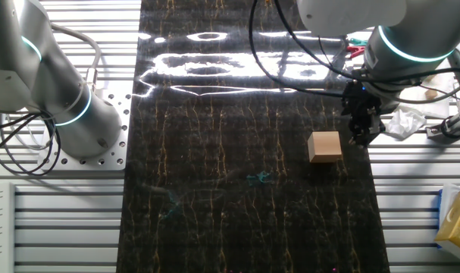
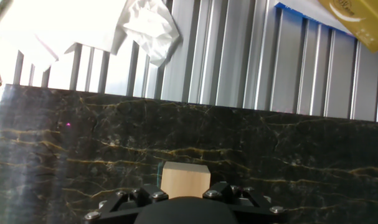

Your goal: Hold a small block with the gripper and sweep it from left to right on the table

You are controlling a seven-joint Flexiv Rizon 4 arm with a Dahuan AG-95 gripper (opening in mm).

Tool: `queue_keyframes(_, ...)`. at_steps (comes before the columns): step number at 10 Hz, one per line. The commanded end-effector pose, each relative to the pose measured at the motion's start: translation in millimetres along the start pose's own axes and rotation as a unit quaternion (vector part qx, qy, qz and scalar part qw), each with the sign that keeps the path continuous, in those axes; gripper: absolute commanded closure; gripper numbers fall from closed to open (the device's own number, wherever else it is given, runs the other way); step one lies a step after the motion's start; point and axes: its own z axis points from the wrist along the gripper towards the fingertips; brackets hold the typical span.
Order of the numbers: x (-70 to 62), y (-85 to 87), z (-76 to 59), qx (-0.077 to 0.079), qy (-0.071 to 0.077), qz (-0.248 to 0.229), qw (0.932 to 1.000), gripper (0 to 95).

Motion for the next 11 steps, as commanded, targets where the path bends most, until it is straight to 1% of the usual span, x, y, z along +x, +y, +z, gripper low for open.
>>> queue_keyframes(1,0.7,0.2,-0.2,-0.001,0.0,-0.002,1.0,38.0)
queue_keyframes(3,2.0,0.1,0.2,-0.004,-0.001,-0.011,0.9999,38.0)
queue_keyframes(6,9.0,0.2,2.4,-0.004,-0.007,-0.006,1.0,38.0)
queue_keyframes(8,12.6,0.5,4.4,-0.004,-0.007,0.001,1.0,38.0)
queue_keyframes(11,12.3,1.3,5.7,-0.004,-0.009,0.003,0.9999,38.0)
